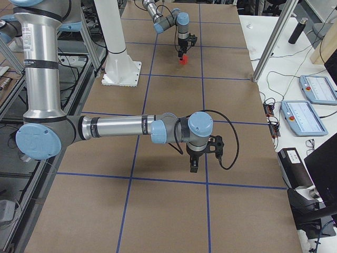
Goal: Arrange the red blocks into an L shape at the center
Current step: 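Move the left gripper down onto the middle red cube and grasp it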
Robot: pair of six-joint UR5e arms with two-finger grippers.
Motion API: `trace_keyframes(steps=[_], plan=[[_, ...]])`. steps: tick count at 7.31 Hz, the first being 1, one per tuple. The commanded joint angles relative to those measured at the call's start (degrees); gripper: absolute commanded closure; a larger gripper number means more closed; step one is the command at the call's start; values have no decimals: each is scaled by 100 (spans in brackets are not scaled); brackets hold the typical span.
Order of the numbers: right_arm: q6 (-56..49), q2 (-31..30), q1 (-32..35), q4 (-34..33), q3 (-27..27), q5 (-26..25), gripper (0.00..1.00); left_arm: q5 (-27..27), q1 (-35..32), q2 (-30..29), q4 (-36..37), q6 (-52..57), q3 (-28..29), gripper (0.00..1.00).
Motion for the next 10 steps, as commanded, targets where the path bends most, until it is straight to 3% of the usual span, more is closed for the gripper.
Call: trace_keyframes(steps=[1, 3, 5, 6, 7, 8, 10], plan=[[-1, 6, 9, 12, -86, 12, 1, -11, 56, -46, -8, -20, 173, 1], [-1, 6, 0, 12, -86, 29, 1, -20, 83, -64, -16, -37, 183, 6], [-1, 6, 0, 12, -86, 30, 1, -20, 83, -55, -16, -29, 183, 24], [8, 6, 0, 20, -86, 30, 1, -20, 83, -64, -16, -46, 174, 46], [8, -3, 9, 12, -86, 30, 1, -20, 66, -64, -8, -107, 87, 93], [-1, -3, 9, 20, -77, 38, 1, -20, 22, -81, 1, -334, -18, 100], [8, -3, 9, 20, -42, 38, 1, -64, -249, -264, 80, -643, -178, 100]])
